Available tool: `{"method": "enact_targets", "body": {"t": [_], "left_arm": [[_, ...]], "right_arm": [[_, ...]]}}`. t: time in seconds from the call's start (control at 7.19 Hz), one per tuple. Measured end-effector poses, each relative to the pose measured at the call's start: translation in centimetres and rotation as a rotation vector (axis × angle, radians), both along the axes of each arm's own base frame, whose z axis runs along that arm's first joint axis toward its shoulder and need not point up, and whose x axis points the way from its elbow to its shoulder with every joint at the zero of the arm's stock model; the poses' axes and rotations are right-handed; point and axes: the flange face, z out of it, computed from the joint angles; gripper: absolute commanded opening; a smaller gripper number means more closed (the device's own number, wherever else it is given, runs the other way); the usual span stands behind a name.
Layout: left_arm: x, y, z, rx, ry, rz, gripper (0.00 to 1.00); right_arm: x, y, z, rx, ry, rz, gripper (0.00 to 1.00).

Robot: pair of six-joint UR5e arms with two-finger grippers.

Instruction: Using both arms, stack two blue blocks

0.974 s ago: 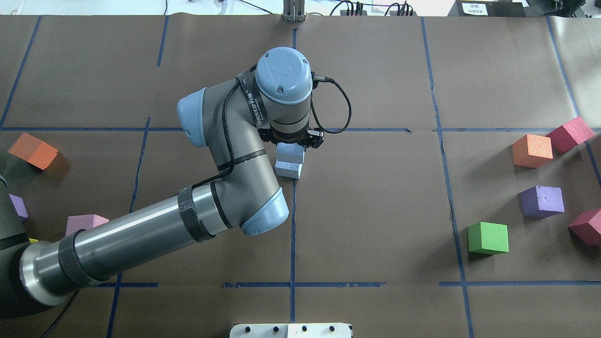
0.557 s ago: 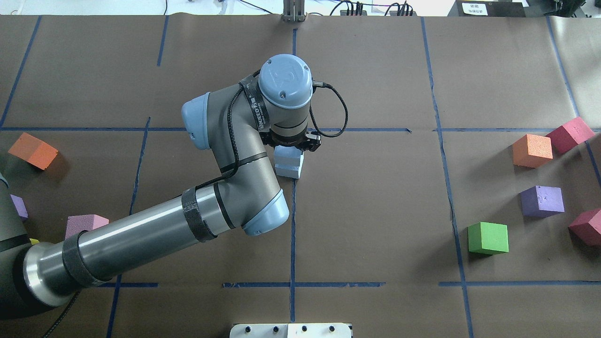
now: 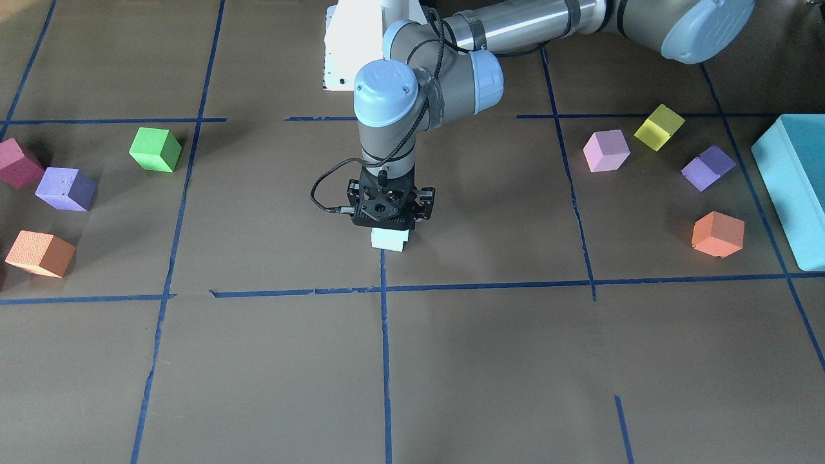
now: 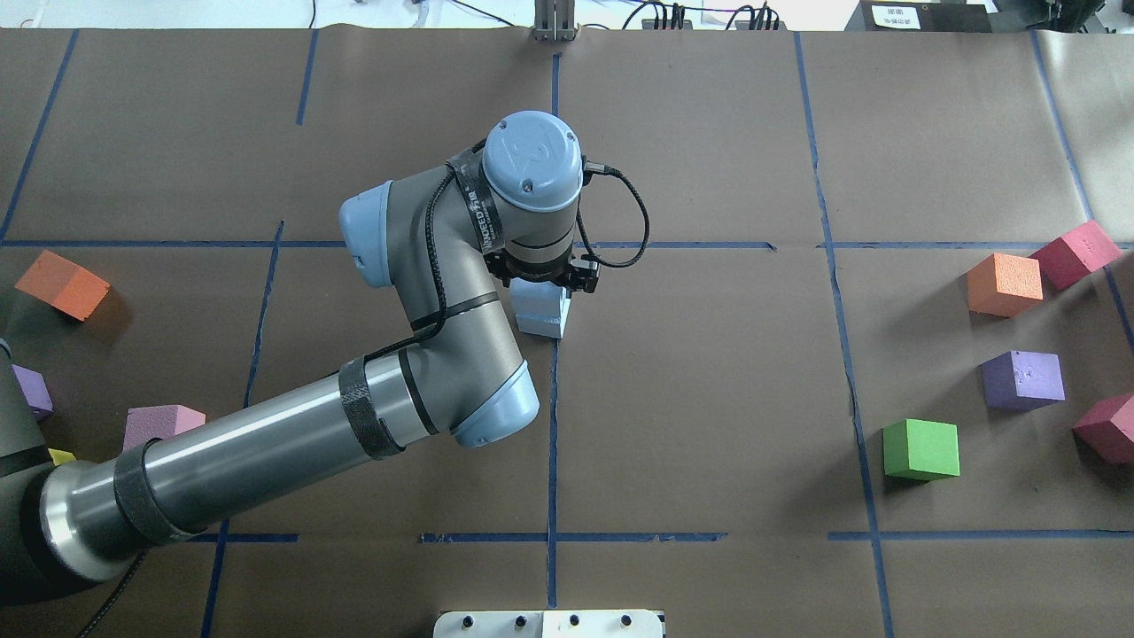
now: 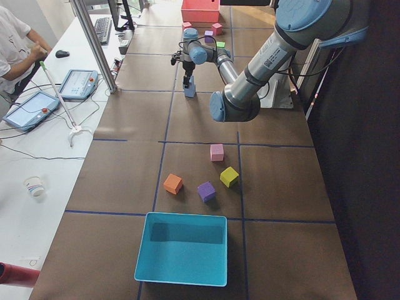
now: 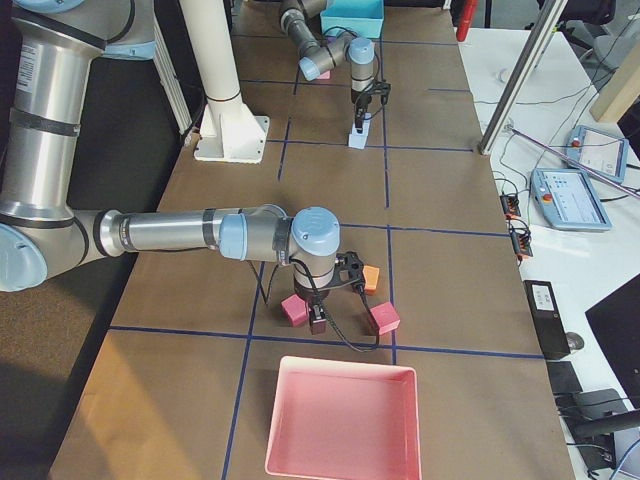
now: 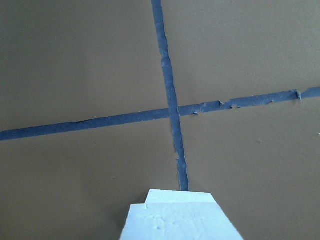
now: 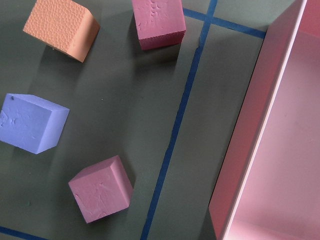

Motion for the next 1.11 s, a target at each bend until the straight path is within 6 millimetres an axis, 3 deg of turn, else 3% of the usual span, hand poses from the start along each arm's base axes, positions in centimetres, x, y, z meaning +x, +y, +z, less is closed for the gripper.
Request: {"method": "enact_targets", "body": {"t": [0.14, 0.28, 0.42, 0.56, 0.7, 0.83, 0.97, 1.11], "left_arm": [[-0.9, -0.3, -0.8, -0.006, 0.021, 0.005, 1.00], [-3.2, -1.1, -2.2, -0.026, 0.061, 0.010, 1.00], [-6.4, -2.4, -3.3, -0.052, 0.095, 0.011, 1.00], [-9.6, -3.7, -2.7, -0.058, 0.102, 0.013, 1.00], [-13.2, -5.1, 0.2, -0.040, 0.093, 0.033, 1.00], [-18.4, -6.6, 5.2, -0.006, 0.072, 0.069, 1.00], [-24.9, -8.2, 11.4, 0.035, 0.048, 0.118, 1.00], [-32.8, -9.5, 18.5, 0.064, 0.030, 0.170, 1.00]], "right_arm": [[0.0, 0.0, 0.0, 0.000, 0.000, 0.000, 1.00], [0.0, 0.0, -0.1, 0.001, 0.000, 0.001, 1.00], [0.0, -0.1, -0.1, 0.002, 0.000, 0.001, 1.00], [0.0, -0.1, -0.1, 0.001, 0.000, 0.001, 1.00], [0.0, -0.1, -0.1, 0.000, 0.001, 0.001, 1.00], [0.0, -0.1, 0.1, -0.003, 0.001, 0.002, 1.00], [-0.1, -0.1, 0.3, -0.009, -0.001, 0.002, 1.00], [-0.1, -0.2, 0.5, -0.015, -0.002, 0.003, 1.00]]}}
